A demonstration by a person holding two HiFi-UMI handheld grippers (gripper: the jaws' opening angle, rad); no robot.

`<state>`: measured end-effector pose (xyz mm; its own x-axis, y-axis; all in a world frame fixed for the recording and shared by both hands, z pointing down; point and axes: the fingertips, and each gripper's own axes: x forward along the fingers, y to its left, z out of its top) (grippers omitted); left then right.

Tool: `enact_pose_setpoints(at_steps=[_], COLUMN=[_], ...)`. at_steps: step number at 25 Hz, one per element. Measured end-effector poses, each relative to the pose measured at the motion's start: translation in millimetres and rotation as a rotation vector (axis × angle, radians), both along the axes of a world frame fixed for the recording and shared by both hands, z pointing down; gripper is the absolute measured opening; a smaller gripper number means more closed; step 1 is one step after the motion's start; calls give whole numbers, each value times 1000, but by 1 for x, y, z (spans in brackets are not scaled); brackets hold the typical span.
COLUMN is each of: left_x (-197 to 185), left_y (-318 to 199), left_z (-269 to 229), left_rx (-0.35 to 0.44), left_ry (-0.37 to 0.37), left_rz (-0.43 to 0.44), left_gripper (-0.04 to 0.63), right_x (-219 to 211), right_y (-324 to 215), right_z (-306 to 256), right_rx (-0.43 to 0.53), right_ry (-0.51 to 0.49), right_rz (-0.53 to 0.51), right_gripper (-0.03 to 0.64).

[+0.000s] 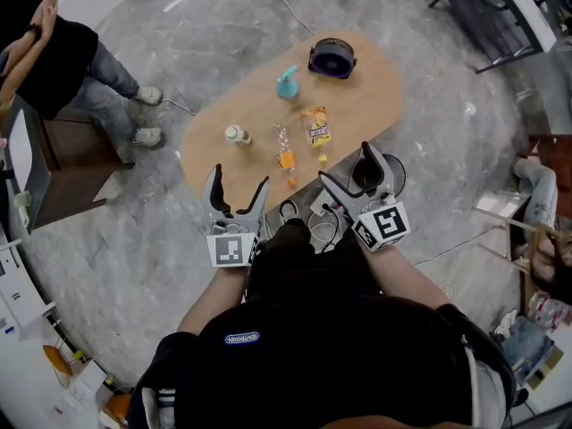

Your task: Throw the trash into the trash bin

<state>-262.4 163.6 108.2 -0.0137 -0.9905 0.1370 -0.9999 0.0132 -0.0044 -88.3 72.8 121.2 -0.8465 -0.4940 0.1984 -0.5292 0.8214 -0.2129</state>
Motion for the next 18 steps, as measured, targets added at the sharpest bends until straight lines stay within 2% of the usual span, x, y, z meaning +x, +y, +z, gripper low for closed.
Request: enact_pose_setpoints(at_steps=[7, 12, 15, 18], left_x=[23, 37, 39, 41], left_y=[-26, -36, -36, -37], left_z=[88, 141, 171, 192], left_rx=[-51, -98, -121, -128], left_ry=[-16, -17, -34, -16], left_rz=[9, 25, 31, 37], left_gripper=[405, 405, 405, 405], right_x=[14, 23, 22, 18], right_y=[-13, -18, -18, -12], right_z=[137, 240, 286, 330], right_rx=[-82, -157, -182, -220], right_ry=[128, 222, 248, 287], right_rz=[3, 17, 20, 35], right_gripper=[479, 449, 444, 420])
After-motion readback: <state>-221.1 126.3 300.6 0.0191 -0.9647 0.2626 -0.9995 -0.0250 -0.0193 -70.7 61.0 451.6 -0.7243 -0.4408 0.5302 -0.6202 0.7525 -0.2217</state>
